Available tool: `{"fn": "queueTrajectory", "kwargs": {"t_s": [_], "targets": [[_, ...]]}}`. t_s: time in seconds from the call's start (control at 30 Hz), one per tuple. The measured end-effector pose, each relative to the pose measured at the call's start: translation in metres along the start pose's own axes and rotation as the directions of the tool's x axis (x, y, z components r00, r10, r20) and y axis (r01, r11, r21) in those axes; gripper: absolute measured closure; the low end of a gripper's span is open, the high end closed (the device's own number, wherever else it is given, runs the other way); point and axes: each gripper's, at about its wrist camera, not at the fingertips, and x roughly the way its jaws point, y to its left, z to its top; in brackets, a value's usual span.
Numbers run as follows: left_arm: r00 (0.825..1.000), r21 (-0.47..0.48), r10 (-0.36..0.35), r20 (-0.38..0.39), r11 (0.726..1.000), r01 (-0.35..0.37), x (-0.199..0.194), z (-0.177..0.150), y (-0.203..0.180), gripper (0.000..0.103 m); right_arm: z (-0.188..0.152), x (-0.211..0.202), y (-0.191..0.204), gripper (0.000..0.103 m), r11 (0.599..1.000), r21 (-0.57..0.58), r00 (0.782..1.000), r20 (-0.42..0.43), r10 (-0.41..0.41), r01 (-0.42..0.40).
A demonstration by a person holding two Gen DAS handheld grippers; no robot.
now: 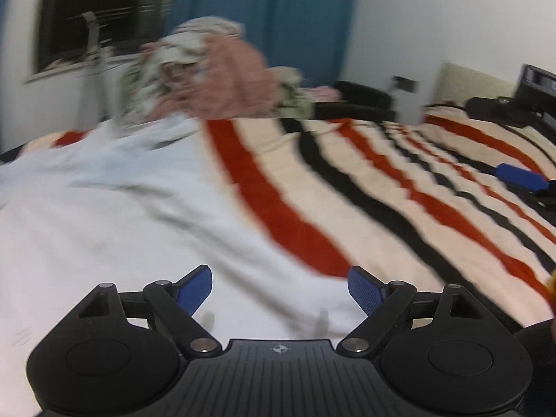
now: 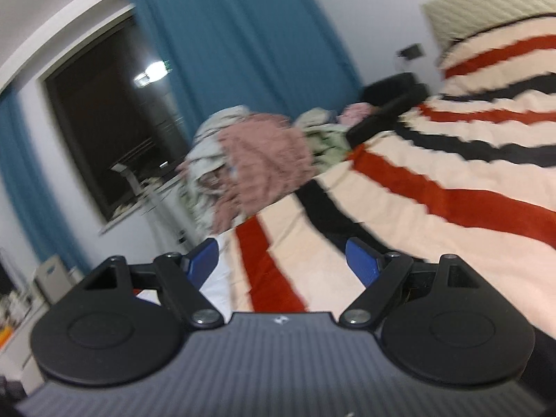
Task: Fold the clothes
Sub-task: 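Grasp the other T-shirt side with the left gripper and fold it inward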
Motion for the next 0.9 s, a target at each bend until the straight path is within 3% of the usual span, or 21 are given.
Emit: {"fn": "queueTrajectory", "kwargs": {"t_s": [0.17,0.3,0.4,0.43,0.53,0.57,0.6,0.67,0.8,0.9], "targets": [[0.988,0.016,-0.137,-0.068,0.99,0.138,0.04,0.003,-0.031,0.018,0.014,0.0,-0.035,0.019,0.989,0.128,0.995,0.046,-0.087,0.081],[0.964,0.054,-0.234,-0.127,0.969,0.242,0.074,-0.007,-0.054,0.021,0.012,0.004,-0.035,0.019,0.989,0.122,0.996,0.033,-0.084,0.08],[0.964,0.112,-0.22,-0.146,0.965,0.237,0.099,-0.017,-0.072,0.023,0.01,0.008,-0.035,0.019,0.99,0.117,0.996,0.022,-0.081,0.078],[0.966,0.107,-0.207,-0.153,0.969,0.224,0.106,-0.019,-0.074,0.027,0.009,0.008,-0.034,0.019,0.991,0.11,0.997,0.021,-0.079,0.076],[0.971,0.042,-0.15,-0.188,0.986,0.161,0.129,-0.027,-0.073,0.05,0.007,0.007,-0.032,0.019,0.992,0.101,0.997,0.025,-0.078,0.075],[0.971,0.036,-0.144,-0.19,0.987,0.154,0.131,-0.028,-0.07,0.068,0.006,0.007,-0.032,0.019,0.992,0.101,0.996,0.028,-0.079,0.076],[0.973,0.022,-0.144,-0.179,0.988,0.15,0.129,-0.028,-0.065,0.09,0.006,0.007,-0.033,0.019,0.992,0.102,0.996,0.03,-0.082,0.079],[0.975,-0.033,-0.162,-0.155,0.987,0.159,0.116,-0.022,-0.051,0.096,0.006,0.006,-0.033,0.019,0.991,0.107,0.996,0.031,-0.082,0.079],[0.979,-0.14,-0.189,-0.07,0.974,0.178,0.065,-0.006,-0.014,0.098,0.004,0.003,-0.029,0.019,0.993,0.095,0.996,0.037,-0.079,0.075],[0.975,-0.242,-0.22,0.04,0.944,0.223,0.005,-0.002,0.025,0.098,0.002,0.001,-0.023,0.019,0.996,0.066,0.997,0.039,-0.067,0.065]]}}
